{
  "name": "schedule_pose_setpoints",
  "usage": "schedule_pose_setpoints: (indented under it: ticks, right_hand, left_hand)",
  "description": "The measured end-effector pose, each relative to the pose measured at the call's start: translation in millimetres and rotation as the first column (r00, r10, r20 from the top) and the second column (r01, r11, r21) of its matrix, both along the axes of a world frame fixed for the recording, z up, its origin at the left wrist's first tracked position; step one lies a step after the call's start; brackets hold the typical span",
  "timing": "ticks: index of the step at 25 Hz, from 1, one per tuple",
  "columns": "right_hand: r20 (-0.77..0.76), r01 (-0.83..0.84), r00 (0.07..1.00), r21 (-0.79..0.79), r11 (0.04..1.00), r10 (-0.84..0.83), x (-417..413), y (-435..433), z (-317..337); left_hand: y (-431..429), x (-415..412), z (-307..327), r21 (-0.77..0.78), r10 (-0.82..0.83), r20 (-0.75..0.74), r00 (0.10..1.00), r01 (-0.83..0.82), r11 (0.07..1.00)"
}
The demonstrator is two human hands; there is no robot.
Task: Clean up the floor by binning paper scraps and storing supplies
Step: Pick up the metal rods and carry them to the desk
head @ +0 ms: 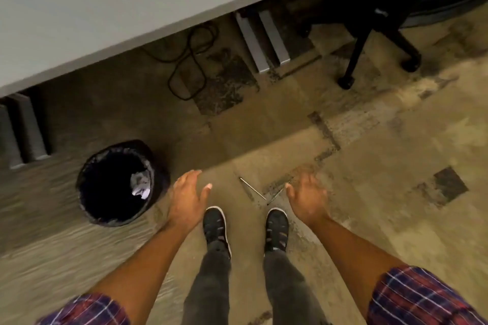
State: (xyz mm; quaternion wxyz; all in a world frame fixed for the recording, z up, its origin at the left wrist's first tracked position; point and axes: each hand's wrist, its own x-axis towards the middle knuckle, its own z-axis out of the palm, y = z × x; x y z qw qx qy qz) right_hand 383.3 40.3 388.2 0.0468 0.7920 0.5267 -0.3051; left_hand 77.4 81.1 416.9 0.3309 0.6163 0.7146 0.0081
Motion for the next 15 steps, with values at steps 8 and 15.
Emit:
schedule_pose_setpoints:
  ticks: [8, 15]
  right_hand:
    - [-0.017, 0.233, 0.971, -0.180, 0.956, -0.240, 27.8, -34.3, -230.8]
    - [0.009, 0.404, 0.907, -0.295, 0.866, -0.420, 41.6, -15.9, -403.9]
  left_hand:
    - [10.2, 25.6, -225.5, -0.090, -0.154, -0.052, 0.987, 0.149, 0.985]
    - [29.5, 70.7, -411.6, -0.133, -0.566, -0.019, 0.824, 0.559, 0.818]
